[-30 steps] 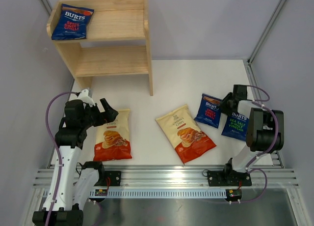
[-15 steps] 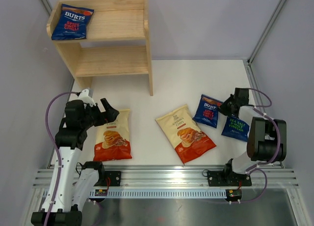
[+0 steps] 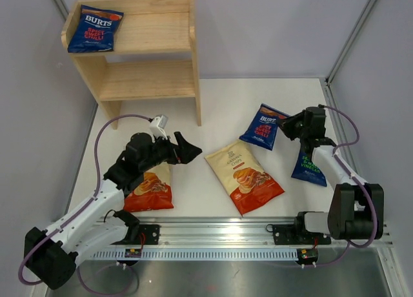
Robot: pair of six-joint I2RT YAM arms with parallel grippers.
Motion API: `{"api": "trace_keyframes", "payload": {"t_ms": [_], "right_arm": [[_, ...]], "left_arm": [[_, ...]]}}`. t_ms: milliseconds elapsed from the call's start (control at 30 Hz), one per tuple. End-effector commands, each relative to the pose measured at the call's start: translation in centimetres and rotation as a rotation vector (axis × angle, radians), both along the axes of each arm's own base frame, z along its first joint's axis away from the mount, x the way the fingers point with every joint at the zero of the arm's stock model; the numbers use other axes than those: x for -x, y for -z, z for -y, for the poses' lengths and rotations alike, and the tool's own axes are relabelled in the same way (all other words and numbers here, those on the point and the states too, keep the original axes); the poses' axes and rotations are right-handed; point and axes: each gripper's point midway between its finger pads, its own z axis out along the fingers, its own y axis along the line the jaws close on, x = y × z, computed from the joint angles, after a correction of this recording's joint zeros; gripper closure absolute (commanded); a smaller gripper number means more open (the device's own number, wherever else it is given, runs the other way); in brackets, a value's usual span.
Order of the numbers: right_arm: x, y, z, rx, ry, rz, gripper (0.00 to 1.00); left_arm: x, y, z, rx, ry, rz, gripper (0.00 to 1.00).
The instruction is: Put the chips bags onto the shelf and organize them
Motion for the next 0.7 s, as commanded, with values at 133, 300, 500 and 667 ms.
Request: {"api": "trace_keyframes", "payload": {"t_ms": [133, 300, 500, 667], "right_arm": [[0.4, -7.8, -5.2, -0.206, 0.070, 0.216, 1.00], [2.0, -10.3, -8.5, -0.370, 0.101, 0.267, 1.00], [4.3, -12.6, -11.8, -0.515, 0.133, 0.318, 1.00], [5.4, -14.6, -15.6, -0.623, 0.094, 0.364, 1.00]], "left_arm": [[-2.7, -4.3, 3.2, 0.305, -0.041, 0.134, 0.01], [-3.4, -5.1, 3.0, 0.416, -0.076, 0.207, 0.01], [-3.5, -7.1, 2.7, 0.532, -0.090, 0.286, 0.01], [-4.0, -7.6, 2.6, 0.536, -0.105, 0.315, 0.01]]}}
